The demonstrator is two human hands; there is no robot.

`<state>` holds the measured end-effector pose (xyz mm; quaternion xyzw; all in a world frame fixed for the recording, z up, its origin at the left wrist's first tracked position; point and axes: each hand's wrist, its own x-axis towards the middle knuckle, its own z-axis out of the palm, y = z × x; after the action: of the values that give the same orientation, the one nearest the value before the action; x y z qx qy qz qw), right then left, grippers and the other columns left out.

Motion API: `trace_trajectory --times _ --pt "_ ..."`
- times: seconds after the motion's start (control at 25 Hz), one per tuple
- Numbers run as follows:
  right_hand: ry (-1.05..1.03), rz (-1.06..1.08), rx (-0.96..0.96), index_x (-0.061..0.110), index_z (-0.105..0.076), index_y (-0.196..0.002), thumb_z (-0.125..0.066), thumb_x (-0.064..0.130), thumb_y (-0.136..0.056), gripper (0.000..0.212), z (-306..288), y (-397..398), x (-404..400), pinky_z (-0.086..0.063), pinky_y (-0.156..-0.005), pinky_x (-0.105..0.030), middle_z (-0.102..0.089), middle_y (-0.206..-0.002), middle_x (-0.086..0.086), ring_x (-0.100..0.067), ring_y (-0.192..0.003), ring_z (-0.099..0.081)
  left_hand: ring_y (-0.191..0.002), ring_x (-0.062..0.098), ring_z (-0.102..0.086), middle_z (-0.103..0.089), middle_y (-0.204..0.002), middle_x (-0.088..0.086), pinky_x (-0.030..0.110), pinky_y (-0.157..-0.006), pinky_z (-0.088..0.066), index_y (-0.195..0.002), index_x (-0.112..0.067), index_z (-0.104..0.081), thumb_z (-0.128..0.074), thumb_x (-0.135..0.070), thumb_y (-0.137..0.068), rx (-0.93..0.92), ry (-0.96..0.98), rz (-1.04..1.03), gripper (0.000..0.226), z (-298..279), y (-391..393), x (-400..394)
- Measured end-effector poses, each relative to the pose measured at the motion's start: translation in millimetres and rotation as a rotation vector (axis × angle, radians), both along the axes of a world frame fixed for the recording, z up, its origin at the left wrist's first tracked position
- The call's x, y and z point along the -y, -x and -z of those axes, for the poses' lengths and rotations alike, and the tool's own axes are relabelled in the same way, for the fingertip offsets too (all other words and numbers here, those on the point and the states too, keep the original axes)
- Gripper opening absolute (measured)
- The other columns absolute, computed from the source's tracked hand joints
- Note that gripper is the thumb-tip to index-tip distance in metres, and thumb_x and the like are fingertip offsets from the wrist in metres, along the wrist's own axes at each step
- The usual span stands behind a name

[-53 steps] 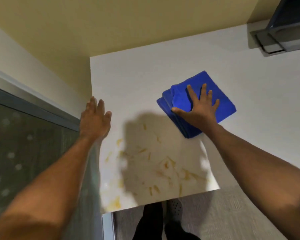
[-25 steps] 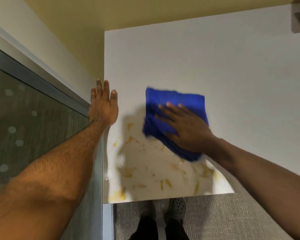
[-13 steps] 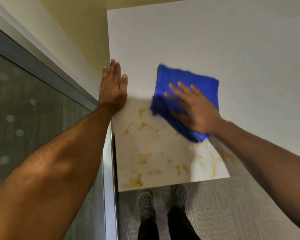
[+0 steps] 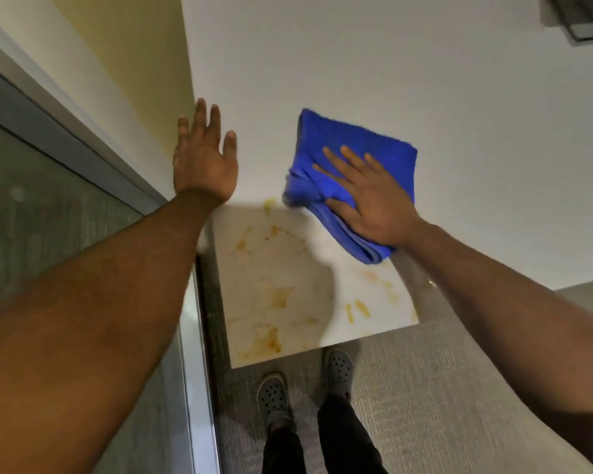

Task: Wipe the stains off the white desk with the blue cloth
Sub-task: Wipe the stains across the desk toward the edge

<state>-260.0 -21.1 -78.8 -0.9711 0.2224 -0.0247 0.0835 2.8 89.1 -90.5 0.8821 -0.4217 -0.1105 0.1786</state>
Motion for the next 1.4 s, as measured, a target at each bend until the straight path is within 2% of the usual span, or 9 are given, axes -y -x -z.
trace_trajectory --times 0.24,0.36,0.48,0.68,0.76,0.92,1.08,1.2,1.4 --pt "-0.098 0.680 0.016 0.009 -0.014 -0.149 -0.038 0.040 -0.100 0.063 -13 101 74 -0.012 -0.117 -0.047 -0.018 -0.158 -0.011 -0.030 -0.146 -0.015 -0.149 0.034 -0.008 -0.008 -0.164 0.007 0.052 -0.118 -0.015 -0.154 -0.013 -0.013 -0.012 -0.054 -0.098 0.238 -0.103 0.064 0.070 8 -2 5" --pt "-0.110 0.463 0.043 0.016 -0.018 -0.150 -0.038 0.039 -0.099 0.059 -13 81 21 -0.013 -0.116 -0.046 -0.021 -0.158 -0.009 -0.029 -0.145 -0.018 -0.149 0.033 -0.011 -0.011 -0.163 0.010 0.053 -0.118 -0.016 -0.153 -0.008 -0.017 -0.015 -0.049 -0.100 0.244 -0.066 0.170 0.067 2 -4 2" --pt "-0.107 0.186 0.058 0.036 -0.015 -0.148 -0.029 0.052 -0.097 0.056 -6 152 -26 -0.012 -0.117 -0.041 -0.020 -0.157 0.004 -0.019 -0.145 -0.016 -0.150 0.030 -0.008 -0.008 -0.164 0.010 0.049 -0.120 -0.012 -0.154 -0.007 -0.014 -0.014 -0.044 -0.101 0.219 -0.084 0.198 0.064 2 -2 -2" --pt "-0.115 0.811 0.058 0.009 -0.016 -0.149 -0.035 0.043 -0.099 0.064 -10 164 39 -0.015 -0.117 -0.050 -0.022 -0.157 -0.013 -0.032 -0.145 -0.017 -0.150 0.032 -0.007 -0.008 -0.163 0.012 0.049 -0.120 -0.009 -0.153 -0.006 -0.012 -0.009 -0.057 -0.098 0.172 -0.073 0.217 0.076 5 0 0" --pt "-0.094 0.763 0.073 0.006 -0.017 -0.148 -0.040 0.036 -0.099 0.062 -11 122 22 -0.016 -0.116 -0.050 -0.023 -0.156 -0.014 -0.033 -0.144 -0.019 -0.150 0.034 -0.007 -0.008 -0.163 0.014 0.050 -0.120 -0.009 -0.153 -0.007 -0.011 -0.008 -0.066 -0.094 0.181 -0.069 0.235 0.083 6 -3 1" --pt "-0.162 0.269 0.086 0.027 -0.017 -0.149 -0.037 0.039 -0.098 0.056 -8 137 -58 -0.011 -0.118 -0.042 -0.023 -0.156 0.001 -0.019 -0.144 -0.017 -0.150 0.035 -0.005 -0.005 -0.163 0.014 0.050 -0.120 -0.008 -0.153 -0.008 -0.010 -0.008 -0.073 -0.091 0.179 -0.083 0.247 0.090 6 -6 -3" --pt "-0.182 0.671 0.120 0.016 -0.016 -0.149 -0.032 0.044 -0.097 0.061 -11 206 -18 -0.012 -0.118 -0.047 -0.022 -0.157 -0.007 -0.027 -0.145 -0.017 -0.149 0.036 -0.007 -0.005 -0.163 0.017 0.050 -0.120 -0.010 -0.152 -0.003 -0.011 -0.011 -0.069 -0.094 0.225 -0.074 0.252 0.088 4 1 -3" --pt "-0.098 0.899 0.061 0.007 -0.013 -0.149 -0.033 0.040 -0.100 0.063 -6 171 -1 -0.010 -0.119 -0.047 -0.017 -0.159 -0.010 -0.029 -0.146 -0.013 -0.149 0.037 -0.008 -0.007 -0.162 0.019 0.051 -0.119 -0.012 -0.152 -0.002 -0.013 -0.011 -0.070 -0.093 0.227 -0.064 0.266 0.090 4 0 -3" --pt "-0.105 0.422 0.047 0.023 -0.019 -0.149 -0.031 0.044 -0.097 0.057 -2 120 -98 -0.011 -0.118 -0.045 -0.018 -0.159 -0.003 -0.024 -0.147 -0.011 -0.149 0.037 -0.007 -0.006 -0.162 0.019 0.052 -0.120 -0.012 -0.152 -0.003 -0.012 -0.010 -0.070 -0.093 0.230 -0.063 0.275 0.089 3 -2 -5"
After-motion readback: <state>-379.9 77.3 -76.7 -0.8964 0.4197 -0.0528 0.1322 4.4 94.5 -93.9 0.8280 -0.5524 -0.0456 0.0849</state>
